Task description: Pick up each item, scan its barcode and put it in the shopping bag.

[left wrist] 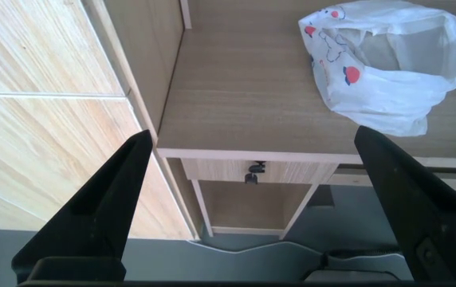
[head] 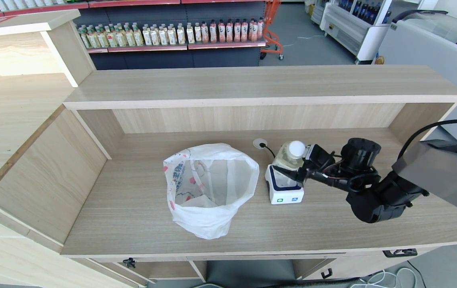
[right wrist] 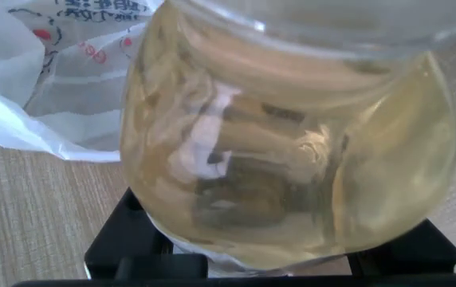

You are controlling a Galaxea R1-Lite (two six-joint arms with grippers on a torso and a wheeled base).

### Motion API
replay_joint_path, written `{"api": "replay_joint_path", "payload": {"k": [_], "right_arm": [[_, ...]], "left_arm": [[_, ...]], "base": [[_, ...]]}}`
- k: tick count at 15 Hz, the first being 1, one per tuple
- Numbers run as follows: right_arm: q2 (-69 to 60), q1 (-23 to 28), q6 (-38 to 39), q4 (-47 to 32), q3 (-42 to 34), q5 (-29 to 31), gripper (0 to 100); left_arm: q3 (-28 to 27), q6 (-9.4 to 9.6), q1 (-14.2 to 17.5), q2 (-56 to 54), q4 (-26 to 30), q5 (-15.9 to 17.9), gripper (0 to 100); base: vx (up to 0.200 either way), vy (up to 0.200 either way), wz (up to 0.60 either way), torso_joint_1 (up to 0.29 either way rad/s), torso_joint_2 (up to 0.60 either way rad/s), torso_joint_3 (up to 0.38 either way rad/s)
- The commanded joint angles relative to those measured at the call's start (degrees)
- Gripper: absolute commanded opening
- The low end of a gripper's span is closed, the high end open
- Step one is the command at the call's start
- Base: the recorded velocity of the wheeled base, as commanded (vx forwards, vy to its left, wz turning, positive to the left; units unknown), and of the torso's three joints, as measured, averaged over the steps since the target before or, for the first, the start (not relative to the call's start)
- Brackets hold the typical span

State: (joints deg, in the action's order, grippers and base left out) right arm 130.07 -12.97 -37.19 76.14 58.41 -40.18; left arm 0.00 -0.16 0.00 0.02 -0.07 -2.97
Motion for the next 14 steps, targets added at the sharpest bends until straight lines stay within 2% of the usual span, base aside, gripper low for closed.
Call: {"api": "replay_joint_path", "payload": {"k": [1, 2, 3, 5, 7, 9, 14], "right_arm": [[-12.92, -4.78, 16.1, 1.46, -8.92, 15.04, 0], [-13.62, -4.96, 17.07, 1.03, -9.36, 16.1, 0], [-21.0, -5.57, 24.01, -6.88, -13.67, 24.27, 0], [-25.48, -5.57, 31.74, -10.31, -18.5, 29.02, 0], [-27.86, -5.31, 34.29, -10.66, -22.11, 30.34, 0], [-28.21, -5.22, 34.47, -10.84, -22.55, 30.34, 0], [-25.13, -8.12, 34.56, -13.48, -18.68, 29.81, 0]], "left_arm": [[0.0, -0.02, 0.0, -0.02, -0.01, -0.01, 100], [0.0, -0.02, 0.0, -0.02, -0.01, -0.01, 100], [0.0, -0.02, 0.0, -0.02, -0.01, -0.01, 100], [0.0, -0.02, 0.0, -0.02, -0.01, -0.01, 100], [0.0, -0.02, 0.0, -0.02, -0.01, -0.01, 100], [0.0, -0.02, 0.0, -0.02, -0.01, -0.01, 100], [0.0, -0.19, 0.0, -0.02, -0.01, -0.01, 100]], "base": [[0.0, 0.0, 0.0, 0.0, 0.0, 0.0], [0.0, 0.0, 0.0, 0.0, 0.0, 0.0], [0.0, 0.0, 0.0, 0.0, 0.0, 0.0], [0.0, 0.0, 0.0, 0.0, 0.0, 0.0], [0.0, 0.0, 0.0, 0.0, 0.0, 0.0], [0.0, 0.0, 0.0, 0.0, 0.0, 0.0], [0.0, 0.2, 0.0, 0.002, 0.0, 0.003]]}}
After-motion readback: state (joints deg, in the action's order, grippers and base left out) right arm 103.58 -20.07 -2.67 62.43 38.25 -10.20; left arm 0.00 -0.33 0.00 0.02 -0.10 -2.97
